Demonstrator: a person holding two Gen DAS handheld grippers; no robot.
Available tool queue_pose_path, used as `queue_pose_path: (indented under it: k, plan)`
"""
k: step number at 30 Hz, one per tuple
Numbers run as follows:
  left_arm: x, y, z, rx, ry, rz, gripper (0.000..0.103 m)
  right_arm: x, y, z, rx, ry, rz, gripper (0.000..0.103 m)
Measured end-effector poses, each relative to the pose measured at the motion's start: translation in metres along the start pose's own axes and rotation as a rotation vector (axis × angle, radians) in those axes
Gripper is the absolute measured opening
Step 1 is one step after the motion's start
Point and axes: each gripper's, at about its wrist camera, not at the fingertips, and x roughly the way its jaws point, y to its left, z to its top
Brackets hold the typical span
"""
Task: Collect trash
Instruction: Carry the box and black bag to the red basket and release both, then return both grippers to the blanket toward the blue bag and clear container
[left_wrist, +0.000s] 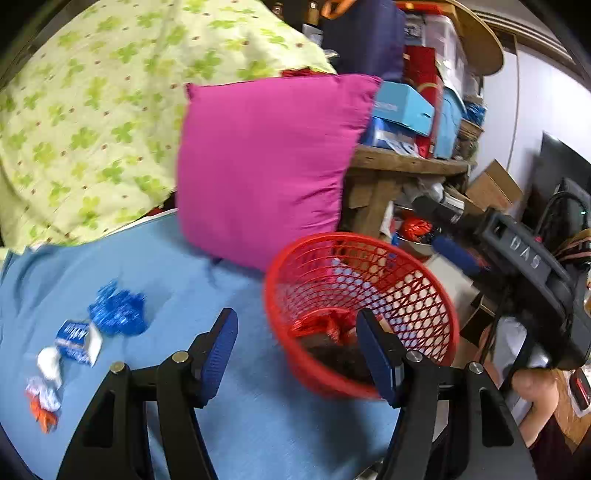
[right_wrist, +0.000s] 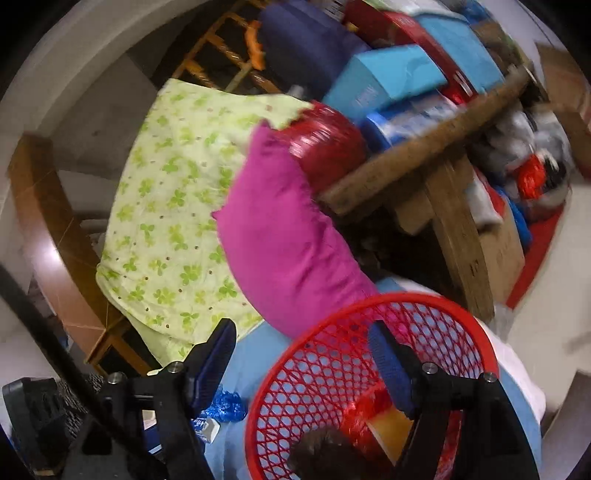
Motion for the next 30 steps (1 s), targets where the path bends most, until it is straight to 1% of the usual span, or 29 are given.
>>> queue_pose_path:
  k: [2,3,5,7,8,11,13,16,17,19,22,24,26,27,30]
  plan:
    - [-0.012,0.016,-0.013,-0.019,-0.004,0.04,0.067,-0.005,0.012,-0.003,-0.031,-0.036,0.025,0.078]
    - [-0.016,0.022,-0.018,-0.027,-0.003,0.053,0.067,-0.006,0.019,-0.006,-0.037,-0.048,0.05,0.078]
    - [-0.027,0.042,-0.037,-0.06,0.007,0.091,0.067,-0.008,0.035,-0.012,-0.061,-0.06,0.093,0.078]
    - [-0.04,0.064,-0.056,-0.091,0.02,0.137,0.067,-0.008,0.061,-0.023,-0.122,-0.07,0.134,0.078]
    - [-0.049,0.079,-0.069,-0.111,0.027,0.175,0.067,-0.008,0.073,-0.029,-0.149,-0.07,0.158,0.078]
    - [-0.069,0.115,-0.097,-0.173,0.041,0.247,0.067,-0.003,0.106,-0.048,-0.206,-0.043,0.233,0.078]
    - [-0.086,0.143,-0.118,-0.227,0.048,0.302,0.067,0.005,0.132,-0.068,-0.25,0.009,0.279,0.078]
    - [-0.107,0.184,-0.148,-0.3,0.058,0.387,0.067,0.02,0.157,-0.092,-0.293,0.086,0.311,0.078]
    - [-0.113,0.197,-0.158,-0.331,0.066,0.412,0.067,0.027,0.166,-0.102,-0.306,0.124,0.319,0.078]
    - [-0.122,0.218,-0.171,-0.387,0.07,0.446,0.067,0.039,0.176,-0.118,-0.317,0.183,0.329,0.078]
    - [-0.134,0.247,-0.188,-0.465,0.064,0.495,0.067,0.057,0.186,-0.139,-0.339,0.271,0.313,0.078]
    - [-0.137,0.259,-0.194,-0.494,0.061,0.511,0.067,0.073,0.189,-0.152,-0.345,0.336,0.293,0.078]
    - [-0.136,0.265,-0.196,-0.512,0.061,0.521,0.067,0.084,0.189,-0.161,-0.343,0.386,0.276,0.078]
    - [-0.134,0.269,-0.197,-0.518,0.063,0.523,0.067,0.094,0.187,-0.167,-0.338,0.422,0.253,0.078]
    - [-0.122,0.278,-0.196,-0.512,0.074,0.529,0.067,0.118,0.178,-0.172,-0.291,0.484,0.215,0.078]
